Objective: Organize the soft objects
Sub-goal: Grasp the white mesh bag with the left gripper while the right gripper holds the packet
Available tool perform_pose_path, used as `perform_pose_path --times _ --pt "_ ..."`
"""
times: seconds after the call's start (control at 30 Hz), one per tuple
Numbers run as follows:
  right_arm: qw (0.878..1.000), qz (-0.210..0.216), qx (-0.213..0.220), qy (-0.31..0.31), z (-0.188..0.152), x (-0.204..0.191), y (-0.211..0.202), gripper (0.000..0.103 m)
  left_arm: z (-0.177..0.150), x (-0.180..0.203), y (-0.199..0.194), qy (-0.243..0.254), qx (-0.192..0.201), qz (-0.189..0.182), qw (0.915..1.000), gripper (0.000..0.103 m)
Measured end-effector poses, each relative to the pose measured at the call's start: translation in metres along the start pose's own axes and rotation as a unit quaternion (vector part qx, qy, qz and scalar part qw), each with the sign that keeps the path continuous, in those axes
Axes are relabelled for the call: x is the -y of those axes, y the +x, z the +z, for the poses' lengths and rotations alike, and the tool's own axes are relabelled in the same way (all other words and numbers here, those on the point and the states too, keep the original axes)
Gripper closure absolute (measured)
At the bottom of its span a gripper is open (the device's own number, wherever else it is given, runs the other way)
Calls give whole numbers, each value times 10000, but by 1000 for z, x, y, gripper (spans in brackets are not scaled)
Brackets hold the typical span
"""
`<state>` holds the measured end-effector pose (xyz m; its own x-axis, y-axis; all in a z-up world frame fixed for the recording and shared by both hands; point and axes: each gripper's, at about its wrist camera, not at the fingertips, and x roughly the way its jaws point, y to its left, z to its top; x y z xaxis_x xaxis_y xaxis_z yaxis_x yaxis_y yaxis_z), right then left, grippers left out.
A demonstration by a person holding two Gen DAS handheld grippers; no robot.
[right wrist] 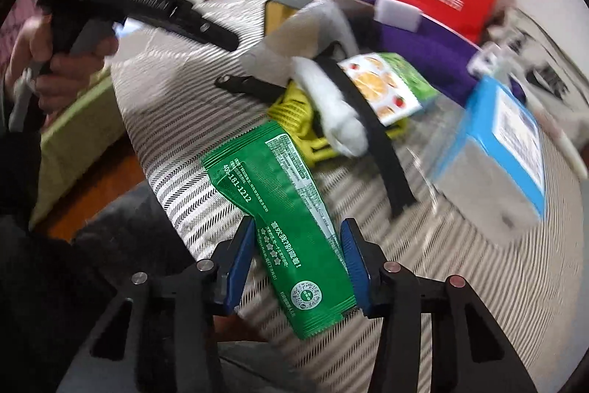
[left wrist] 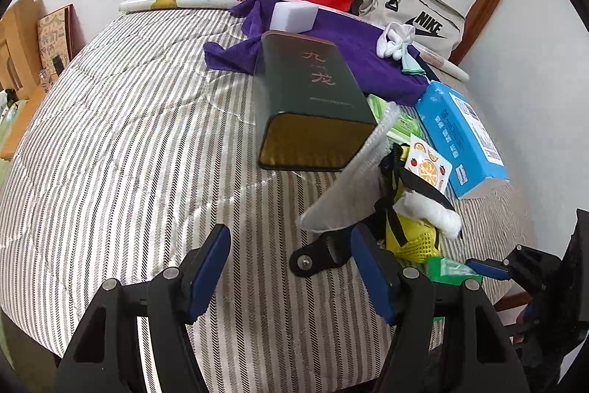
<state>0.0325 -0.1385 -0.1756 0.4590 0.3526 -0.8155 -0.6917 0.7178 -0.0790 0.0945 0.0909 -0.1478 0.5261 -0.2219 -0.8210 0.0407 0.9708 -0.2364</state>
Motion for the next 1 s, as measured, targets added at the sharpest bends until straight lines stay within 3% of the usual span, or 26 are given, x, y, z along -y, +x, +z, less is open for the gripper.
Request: perform_pose_path --times 0.23,0.47,0.57,0.67,0.73,0.87,1.0 --pt "9969 -165 471 606 -12 17 -30 57 1 13 4 189 126 -129 9997 37" --pt "9928 -564 428 962 -34 44 -44 56 18 29 20 550 347 -143 9978 39" --pt "9889 -715 364 1250 -39 62 -41 56 23 37 27 727 418 -168 9963 47" --pt "9849 -791 240 1519 -41 77 -33 56 24 44 38 887 340 -185 9953 69" --pt "9844 -843 157 1534 -40 80 -25 56 23 46 42 940 317 -155 9949 97" --pt "9841 -878 84 1544 -39 84 -14 56 20 33 28 735 503 -379 9953 98" --pt "9819 -889 102 1669 -39 89 -10 57 17 18 10 568 591 -366 9960 99"
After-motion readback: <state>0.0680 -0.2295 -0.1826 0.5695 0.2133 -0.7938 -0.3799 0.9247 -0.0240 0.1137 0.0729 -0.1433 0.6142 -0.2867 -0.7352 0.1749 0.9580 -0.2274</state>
